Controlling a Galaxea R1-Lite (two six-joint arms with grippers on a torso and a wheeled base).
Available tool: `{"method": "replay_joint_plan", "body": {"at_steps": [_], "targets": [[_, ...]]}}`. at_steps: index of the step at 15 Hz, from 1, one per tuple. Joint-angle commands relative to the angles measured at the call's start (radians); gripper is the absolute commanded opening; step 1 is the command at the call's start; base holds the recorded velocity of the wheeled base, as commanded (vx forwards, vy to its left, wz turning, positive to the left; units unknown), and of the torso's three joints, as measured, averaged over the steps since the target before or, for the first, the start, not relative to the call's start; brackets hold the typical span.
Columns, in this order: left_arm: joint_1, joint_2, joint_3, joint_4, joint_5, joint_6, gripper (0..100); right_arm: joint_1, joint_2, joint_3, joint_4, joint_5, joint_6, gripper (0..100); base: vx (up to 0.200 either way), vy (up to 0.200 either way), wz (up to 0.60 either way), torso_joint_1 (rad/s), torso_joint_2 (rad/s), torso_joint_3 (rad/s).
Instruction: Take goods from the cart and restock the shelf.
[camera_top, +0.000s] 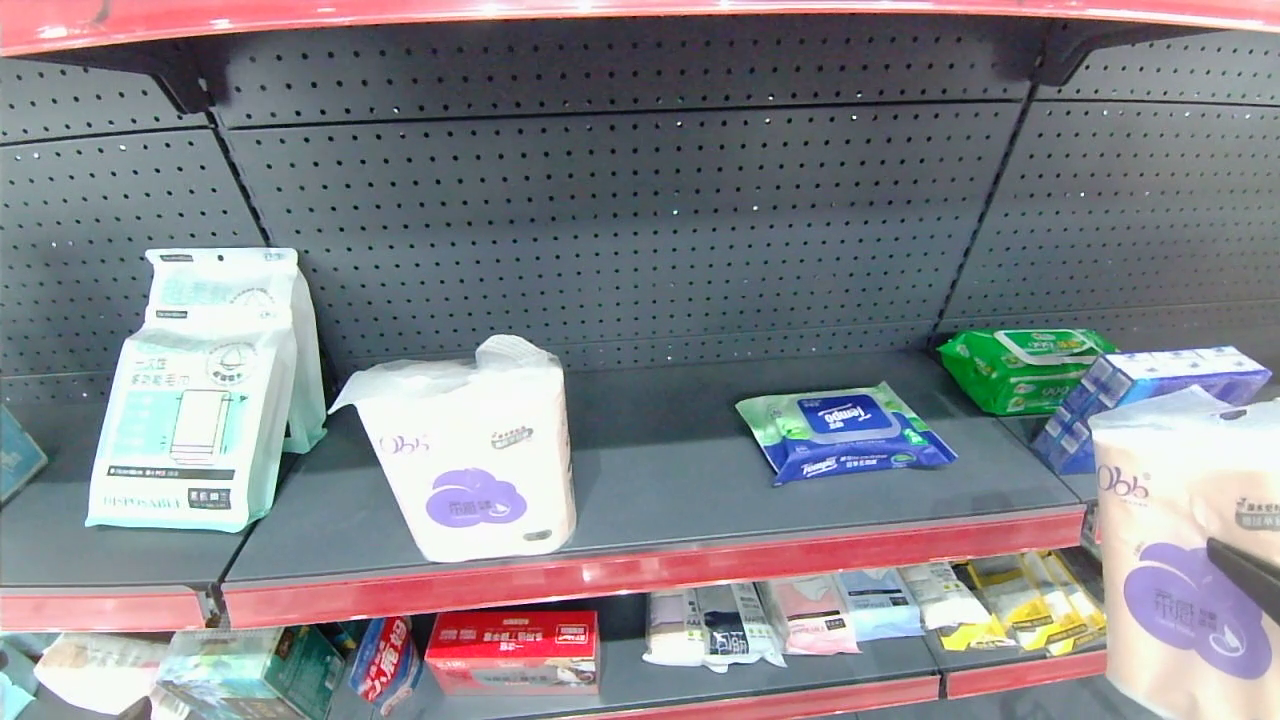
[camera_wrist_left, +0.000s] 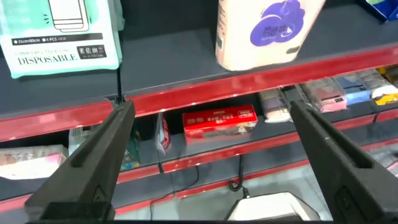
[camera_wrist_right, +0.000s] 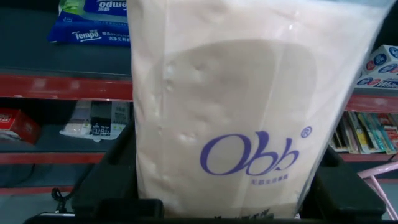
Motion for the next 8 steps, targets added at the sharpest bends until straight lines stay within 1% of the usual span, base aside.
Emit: {"method": "replay_joint_plan", "body": {"at_steps": [1,8], "targets": [[0.0,-0.009,-0.002,-0.001,-0.001,0.002,100,0.005,-0.074,0.018,0.004,0.01,-0.004,0,0.0,0.0,0.0,0.0,0.0,0.0],[0.0,-0.025,-0.002,-0.001,-0.003,0.008,100,0.003,-0.162,0.038,0.009,0.013,-0.007,0,0.0,0.0,0.0,0.0,0.0,0.0]]}}
